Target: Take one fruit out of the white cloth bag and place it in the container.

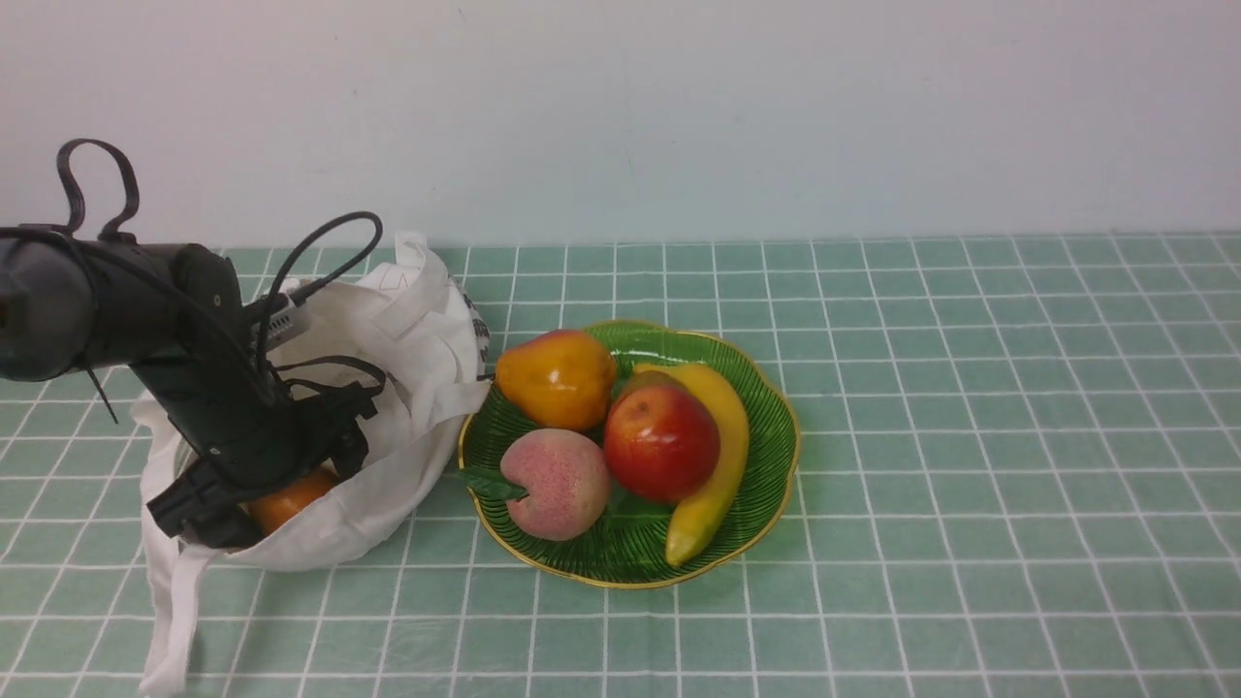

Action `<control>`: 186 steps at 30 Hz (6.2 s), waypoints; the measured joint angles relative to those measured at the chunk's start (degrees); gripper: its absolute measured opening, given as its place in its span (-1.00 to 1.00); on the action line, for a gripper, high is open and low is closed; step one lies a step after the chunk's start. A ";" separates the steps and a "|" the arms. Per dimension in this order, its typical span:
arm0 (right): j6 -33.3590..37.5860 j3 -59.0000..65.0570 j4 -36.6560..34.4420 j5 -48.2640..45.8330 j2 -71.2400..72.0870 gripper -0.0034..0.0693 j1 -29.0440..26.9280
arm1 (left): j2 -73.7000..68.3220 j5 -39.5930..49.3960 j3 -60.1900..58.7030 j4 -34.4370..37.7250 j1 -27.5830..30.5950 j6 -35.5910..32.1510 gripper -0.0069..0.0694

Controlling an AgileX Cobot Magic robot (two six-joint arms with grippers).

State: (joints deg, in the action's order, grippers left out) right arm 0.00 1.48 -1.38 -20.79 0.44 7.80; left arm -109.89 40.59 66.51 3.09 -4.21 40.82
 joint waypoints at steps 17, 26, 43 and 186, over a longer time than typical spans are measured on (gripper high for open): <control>0.00 0.00 0.00 0.00 0.00 -0.95 0.00 | 10.10 -0.25 0.00 -1.51 0.00 -14.76 0.57; 0.00 0.00 0.00 0.00 0.00 -0.95 0.00 | 17.94 1.46 0.00 5.52 -0.06 -19.34 0.57; 0.00 0.00 0.00 0.00 0.00 -0.95 0.00 | 9.14 5.73 15.74 24.20 -13.04 -55.43 0.57; 0.00 0.00 0.04 -0.02 0.00 -0.95 0.00 | 110.49 -18.68 -68.09 -7.23 -1.90 -35.33 -0.84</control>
State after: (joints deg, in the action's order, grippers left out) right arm 0.00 1.48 -1.34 -20.81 0.44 7.80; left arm 0.61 21.91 -1.59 -4.14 -6.11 5.49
